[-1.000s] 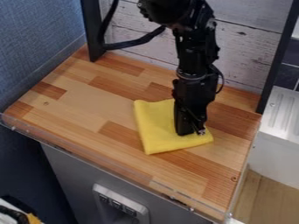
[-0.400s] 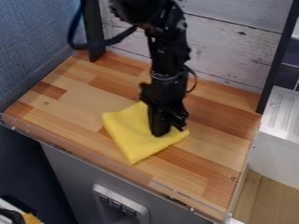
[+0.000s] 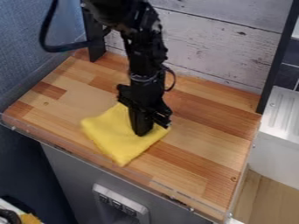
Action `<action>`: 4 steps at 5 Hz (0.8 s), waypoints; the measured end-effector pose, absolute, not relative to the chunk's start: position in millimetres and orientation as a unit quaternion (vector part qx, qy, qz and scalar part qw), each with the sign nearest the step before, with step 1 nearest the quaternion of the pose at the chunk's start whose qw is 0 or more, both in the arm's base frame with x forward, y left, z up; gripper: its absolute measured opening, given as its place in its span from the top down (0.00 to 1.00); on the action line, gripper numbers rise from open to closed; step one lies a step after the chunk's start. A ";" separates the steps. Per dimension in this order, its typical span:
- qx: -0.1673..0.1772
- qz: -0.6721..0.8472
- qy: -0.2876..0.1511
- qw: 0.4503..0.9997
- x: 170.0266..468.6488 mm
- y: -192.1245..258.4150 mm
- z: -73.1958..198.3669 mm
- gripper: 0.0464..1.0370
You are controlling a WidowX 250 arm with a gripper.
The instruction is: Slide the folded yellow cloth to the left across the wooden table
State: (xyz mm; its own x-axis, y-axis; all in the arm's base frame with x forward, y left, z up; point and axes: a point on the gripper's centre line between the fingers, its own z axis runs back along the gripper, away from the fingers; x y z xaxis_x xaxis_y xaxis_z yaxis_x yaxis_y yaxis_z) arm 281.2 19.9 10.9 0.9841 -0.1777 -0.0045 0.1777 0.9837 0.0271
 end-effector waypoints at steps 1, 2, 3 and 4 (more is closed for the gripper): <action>0.012 -0.057 -0.006 0.998 277.2 34.3 10.2 0.98; 0.007 -0.032 -0.009 0.999 274.8 42.9 11.0 0.98; 0.003 -0.016 -0.011 1.000 274.3 50.1 11.6 0.98; 0.002 -0.007 -0.019 1.000 282.5 53.4 16.1 0.98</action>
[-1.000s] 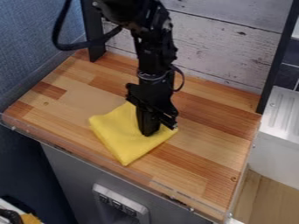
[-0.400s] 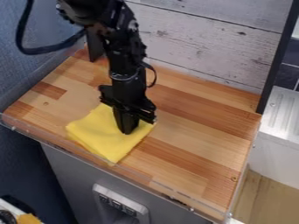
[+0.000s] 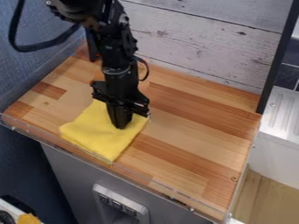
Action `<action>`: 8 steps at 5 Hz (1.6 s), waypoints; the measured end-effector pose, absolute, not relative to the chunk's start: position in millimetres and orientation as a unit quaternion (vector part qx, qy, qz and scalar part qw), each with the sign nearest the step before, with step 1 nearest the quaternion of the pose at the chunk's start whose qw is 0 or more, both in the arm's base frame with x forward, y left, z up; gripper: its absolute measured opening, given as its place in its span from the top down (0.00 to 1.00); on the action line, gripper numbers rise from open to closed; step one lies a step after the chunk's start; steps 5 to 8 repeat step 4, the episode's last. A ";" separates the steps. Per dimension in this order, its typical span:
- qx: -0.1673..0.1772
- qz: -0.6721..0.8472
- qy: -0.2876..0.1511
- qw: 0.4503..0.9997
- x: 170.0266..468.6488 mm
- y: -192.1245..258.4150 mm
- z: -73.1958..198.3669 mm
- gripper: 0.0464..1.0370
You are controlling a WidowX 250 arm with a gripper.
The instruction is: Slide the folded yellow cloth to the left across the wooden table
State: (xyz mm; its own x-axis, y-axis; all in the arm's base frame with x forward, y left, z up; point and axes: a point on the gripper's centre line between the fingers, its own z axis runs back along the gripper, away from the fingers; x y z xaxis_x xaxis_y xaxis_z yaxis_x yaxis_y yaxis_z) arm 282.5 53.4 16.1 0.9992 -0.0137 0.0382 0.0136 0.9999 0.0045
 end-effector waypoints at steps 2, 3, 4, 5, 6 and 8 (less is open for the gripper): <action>-0.003 0.004 0.006 1.000 284.2 56.2 17.9 0.80; -0.002 0.014 0.007 1.000 291.6 56.4 35.9 0.55; -0.003 0.012 0.005 1.000 304.8 49.9 53.1 0.26; -0.003 0.012 0.005 1.000 304.8 49.9 53.1 0.26; -0.003 0.012 0.005 1.000 304.8 49.9 53.1 0.26; -0.003 0.012 0.005 1.000 304.8 49.9 53.1 0.26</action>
